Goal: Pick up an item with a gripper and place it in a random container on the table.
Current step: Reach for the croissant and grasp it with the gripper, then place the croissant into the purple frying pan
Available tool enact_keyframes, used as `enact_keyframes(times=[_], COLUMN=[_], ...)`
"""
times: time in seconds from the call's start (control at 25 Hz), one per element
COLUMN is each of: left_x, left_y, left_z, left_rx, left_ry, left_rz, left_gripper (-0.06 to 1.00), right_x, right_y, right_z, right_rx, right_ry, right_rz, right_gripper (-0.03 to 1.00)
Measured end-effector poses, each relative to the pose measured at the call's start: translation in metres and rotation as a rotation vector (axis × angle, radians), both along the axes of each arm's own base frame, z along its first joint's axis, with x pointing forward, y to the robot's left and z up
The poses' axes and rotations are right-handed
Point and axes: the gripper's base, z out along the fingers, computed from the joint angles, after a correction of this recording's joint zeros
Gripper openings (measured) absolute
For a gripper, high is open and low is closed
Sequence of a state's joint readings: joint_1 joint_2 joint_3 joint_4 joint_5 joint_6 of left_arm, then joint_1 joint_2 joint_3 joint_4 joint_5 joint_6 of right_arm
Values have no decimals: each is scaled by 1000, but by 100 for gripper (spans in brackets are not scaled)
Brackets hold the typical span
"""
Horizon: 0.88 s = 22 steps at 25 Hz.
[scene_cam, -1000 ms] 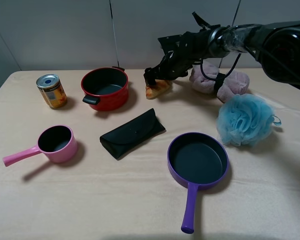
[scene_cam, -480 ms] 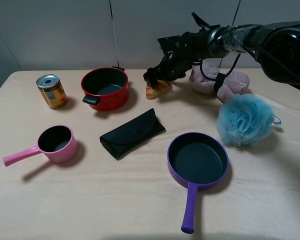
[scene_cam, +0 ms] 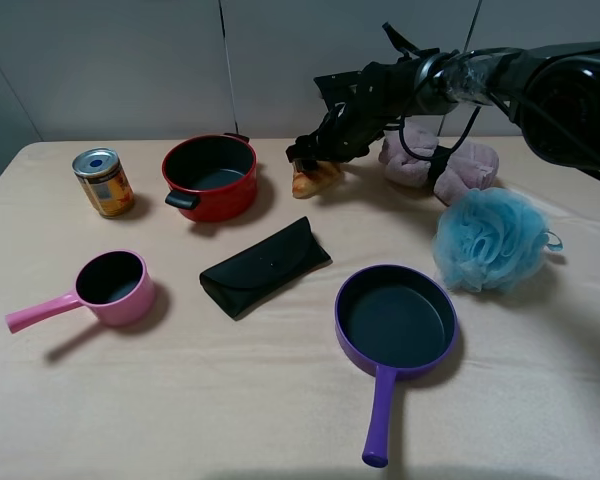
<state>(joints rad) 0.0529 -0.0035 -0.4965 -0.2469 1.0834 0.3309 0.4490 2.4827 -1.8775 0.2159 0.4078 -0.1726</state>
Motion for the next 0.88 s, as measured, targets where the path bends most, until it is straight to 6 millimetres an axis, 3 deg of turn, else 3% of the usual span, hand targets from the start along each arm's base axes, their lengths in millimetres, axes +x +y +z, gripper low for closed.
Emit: enact_keyframes(times=[0.28,0.52,0.88], left_x=[0,0,0], left_y=[0,0,0], left_z=[0,0,0], left_rx=[0,0,0], left_ry=[0,0,0], left_rz=[0,0,0], left_gripper=[99,99,99], right_x=[0,-2,-6], right_y=[0,-2,-5], right_z=[0,13,62], right_rx=[-17,-51,-58], right_ry=[-8,-4,-60], right_rz=[11,37,57], right_gripper=[52,52,52])
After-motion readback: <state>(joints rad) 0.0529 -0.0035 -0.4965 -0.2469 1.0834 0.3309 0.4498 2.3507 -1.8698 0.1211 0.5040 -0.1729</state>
